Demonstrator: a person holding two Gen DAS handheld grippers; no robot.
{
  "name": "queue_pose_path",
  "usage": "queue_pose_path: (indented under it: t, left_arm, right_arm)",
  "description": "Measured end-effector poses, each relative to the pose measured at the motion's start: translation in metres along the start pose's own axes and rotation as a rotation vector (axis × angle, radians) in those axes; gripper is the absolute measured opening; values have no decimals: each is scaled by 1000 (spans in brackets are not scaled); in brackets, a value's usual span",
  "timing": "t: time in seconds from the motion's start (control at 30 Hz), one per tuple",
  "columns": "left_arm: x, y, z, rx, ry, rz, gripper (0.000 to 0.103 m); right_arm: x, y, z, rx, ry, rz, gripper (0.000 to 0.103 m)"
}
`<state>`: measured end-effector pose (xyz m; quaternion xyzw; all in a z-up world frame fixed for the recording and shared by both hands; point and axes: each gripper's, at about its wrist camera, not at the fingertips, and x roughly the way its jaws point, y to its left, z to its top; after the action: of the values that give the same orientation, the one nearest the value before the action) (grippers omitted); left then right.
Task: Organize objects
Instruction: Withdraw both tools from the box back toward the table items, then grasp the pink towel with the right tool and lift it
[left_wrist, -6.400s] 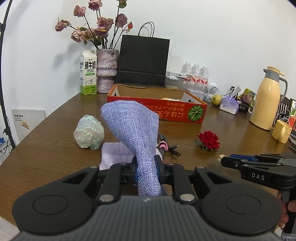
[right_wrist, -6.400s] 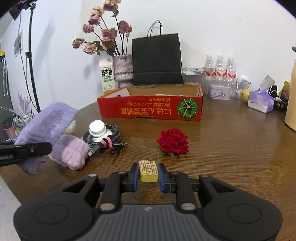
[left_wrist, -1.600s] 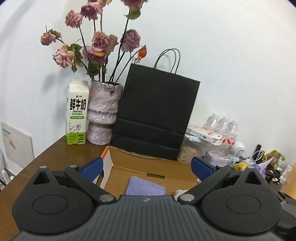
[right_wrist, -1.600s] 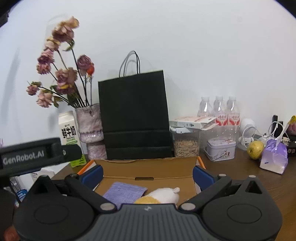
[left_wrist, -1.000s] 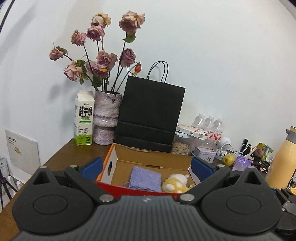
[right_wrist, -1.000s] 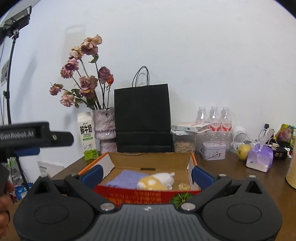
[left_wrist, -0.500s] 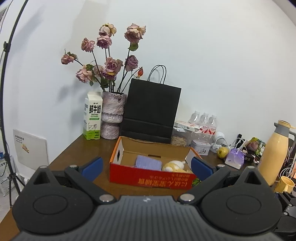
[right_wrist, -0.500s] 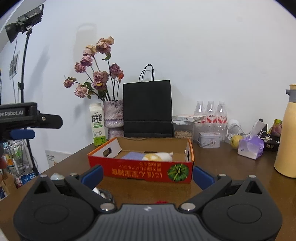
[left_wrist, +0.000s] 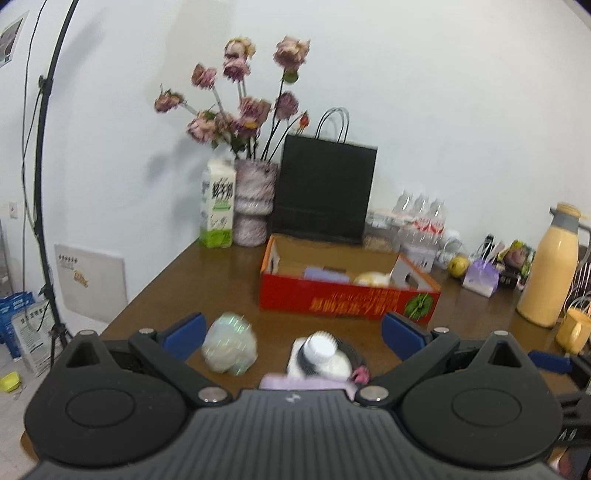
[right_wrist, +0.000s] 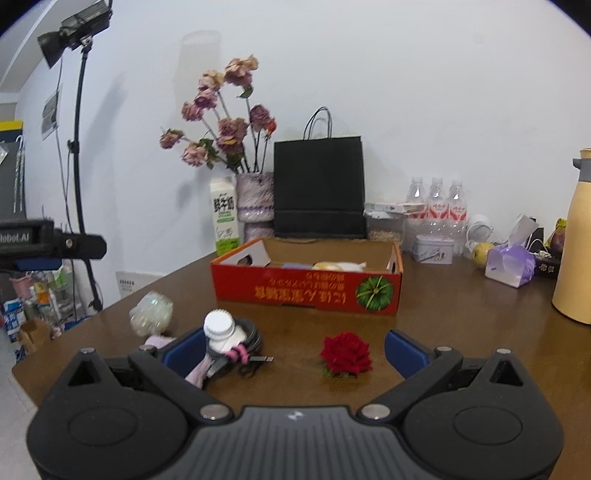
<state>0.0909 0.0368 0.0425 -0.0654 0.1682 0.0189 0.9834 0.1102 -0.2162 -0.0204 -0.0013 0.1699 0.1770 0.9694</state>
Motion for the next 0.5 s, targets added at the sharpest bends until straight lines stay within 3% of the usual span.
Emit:
queue_pose_path:
  t: [0.2,0.5]
  left_arm:
    - [-8,26,-28,7,64,31,103]
    - [-22,37,-44,60,52,37,103]
  right_arm:
    - [0,11,-9,-15,29,22,103]
    - [6,30,-12,-34,51,35,103]
